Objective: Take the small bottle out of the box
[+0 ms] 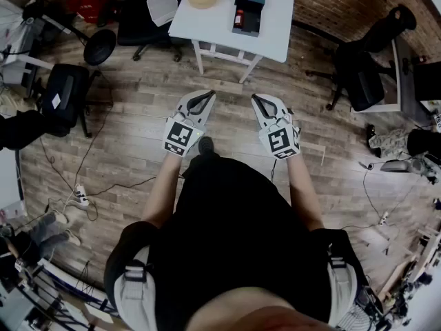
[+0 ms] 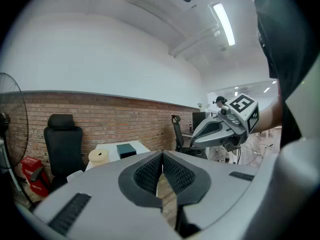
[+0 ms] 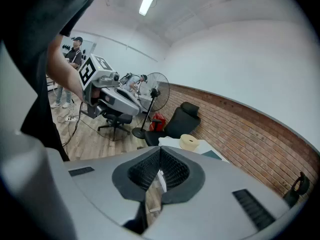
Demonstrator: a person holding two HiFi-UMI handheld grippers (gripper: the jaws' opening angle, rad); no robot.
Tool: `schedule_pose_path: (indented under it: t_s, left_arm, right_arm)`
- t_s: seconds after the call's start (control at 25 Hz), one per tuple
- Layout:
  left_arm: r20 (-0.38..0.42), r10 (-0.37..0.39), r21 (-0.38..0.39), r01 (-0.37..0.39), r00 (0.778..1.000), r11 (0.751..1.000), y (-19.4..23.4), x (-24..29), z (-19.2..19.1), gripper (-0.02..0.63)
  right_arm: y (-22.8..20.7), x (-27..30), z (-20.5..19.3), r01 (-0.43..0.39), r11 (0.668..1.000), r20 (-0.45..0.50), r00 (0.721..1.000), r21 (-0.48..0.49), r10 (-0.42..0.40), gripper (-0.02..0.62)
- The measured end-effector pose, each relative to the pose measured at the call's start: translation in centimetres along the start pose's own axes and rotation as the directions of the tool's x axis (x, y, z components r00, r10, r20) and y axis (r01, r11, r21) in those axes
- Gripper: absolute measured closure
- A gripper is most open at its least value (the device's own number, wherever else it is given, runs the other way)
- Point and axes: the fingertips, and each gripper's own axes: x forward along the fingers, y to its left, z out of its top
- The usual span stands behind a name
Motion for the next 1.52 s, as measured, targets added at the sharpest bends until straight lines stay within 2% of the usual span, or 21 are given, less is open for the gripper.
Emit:
schedule_pose_path:
  t_s: [0.16,0.32,0.56,0.68,0.84,1.12,1.52]
  left_arm:
    - [0.011,0.041,-0.022,-0.041,0.999,0.999,-2.9,-2.0,0.6,0.586]
    - [-0.007,0.032,-0.009,-0.032,0.999,0.999,-6.5,-3.0,0.7,0.586]
    - [-0.009,0.032,-0.018,-0.032,0.999,0.999,-6.9,-3.5,0.8,0.586]
    - [-0.011,0.003,-0.006,-0.003,1.000,1.000,-6.2,-3.0,1.1,0.586]
    - [-0.009,-0.039,0.028,0.039,0.999,0.999,-4.5,-2.1,2.1,0.586]
    - [0.004,-0.080,0.073,0.080,0.997,0.994,-0.4,-1.0,3.2,0.586]
    - [-0.003,-0.115,0.075,0.115,0.993,0.991,2.9,-0.9,2.0,0.586]
  right_arm:
    - [1.8,-3.0,0.3,-0.019,1.000,0.003,1.000,-0.020,0.019,0.598]
    - [2.5,-6.5,-0.3,-0.042,0.998,0.028,0.999,0.044,0.041,0.598]
    - [2.3,-7.1,-0.3,-0.026,0.995,0.082,0.996,0.093,0.018,0.597]
    - [1.4,-6.2,-0.3,-0.002,0.991,0.054,0.999,0.130,-0.005,0.597]
    - [0.6,-4.5,-0.4,0.041,0.994,0.035,0.998,0.099,-0.045,0.597]
    - [-0.5,-1.7,-0.5,0.098,0.981,0.002,0.995,0.166,-0.100,0.597]
    - [-0.7,1.7,0.0,0.116,0.974,-0.014,0.993,0.195,-0.115,0.597]
